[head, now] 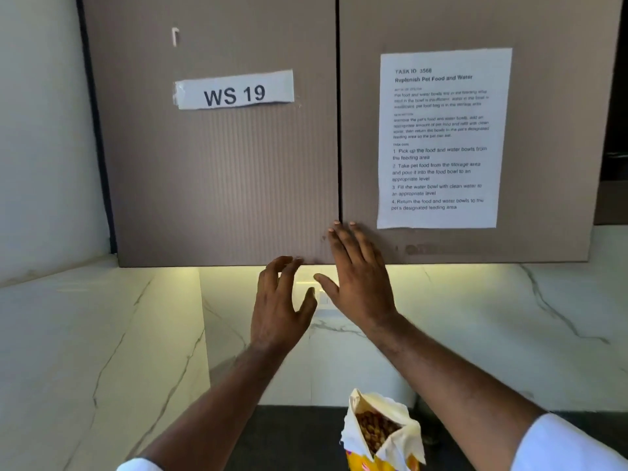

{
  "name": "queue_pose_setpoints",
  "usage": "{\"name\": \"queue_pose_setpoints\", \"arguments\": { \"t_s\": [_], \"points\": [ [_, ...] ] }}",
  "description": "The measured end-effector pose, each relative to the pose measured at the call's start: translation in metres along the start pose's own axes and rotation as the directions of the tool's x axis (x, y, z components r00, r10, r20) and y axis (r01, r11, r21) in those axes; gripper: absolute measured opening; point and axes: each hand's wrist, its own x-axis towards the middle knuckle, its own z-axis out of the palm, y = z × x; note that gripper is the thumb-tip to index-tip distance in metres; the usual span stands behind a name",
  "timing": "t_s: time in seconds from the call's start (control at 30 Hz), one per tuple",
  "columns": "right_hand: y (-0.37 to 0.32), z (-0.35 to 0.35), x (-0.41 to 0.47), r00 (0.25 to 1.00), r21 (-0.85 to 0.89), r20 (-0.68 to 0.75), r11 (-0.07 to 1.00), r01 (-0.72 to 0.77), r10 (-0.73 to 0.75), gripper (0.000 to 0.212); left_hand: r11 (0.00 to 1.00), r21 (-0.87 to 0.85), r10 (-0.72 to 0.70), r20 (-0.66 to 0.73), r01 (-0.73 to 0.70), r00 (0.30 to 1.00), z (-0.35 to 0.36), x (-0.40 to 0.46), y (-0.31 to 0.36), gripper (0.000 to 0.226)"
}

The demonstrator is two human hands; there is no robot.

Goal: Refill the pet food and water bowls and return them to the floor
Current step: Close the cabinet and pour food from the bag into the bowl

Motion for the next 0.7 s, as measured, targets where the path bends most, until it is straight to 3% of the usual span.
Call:
{"name": "queue_pose_setpoints", "arguments": {
  "t_s": [0.17,0.37,0.7],
  "points": [
    [-0.013,0.017,-0.052,0.987,0.071,0.107,0.989,-0.128,0.12,0.085,0.984,-0.138,-0.089,0.147,0.109,0.985,0.022,-0.033,-0.014,0.063],
    [-0.02,0.04,-0.116,0.927,0.096,0.255,0.947,-0.306,0.274,0.088,0.928,-0.242,-0.183,0.369,0.284,0.911,0.049,-0.08,-0.04,0.068],
    [0.031,0.093,-0.206,0.646,-0.047,0.491,0.758,-0.65,0.584,0.089,0.876,-0.154,-0.301,0.563,0.456,0.769,0.109,-0.131,-0.064,0.07]
  ]
}}
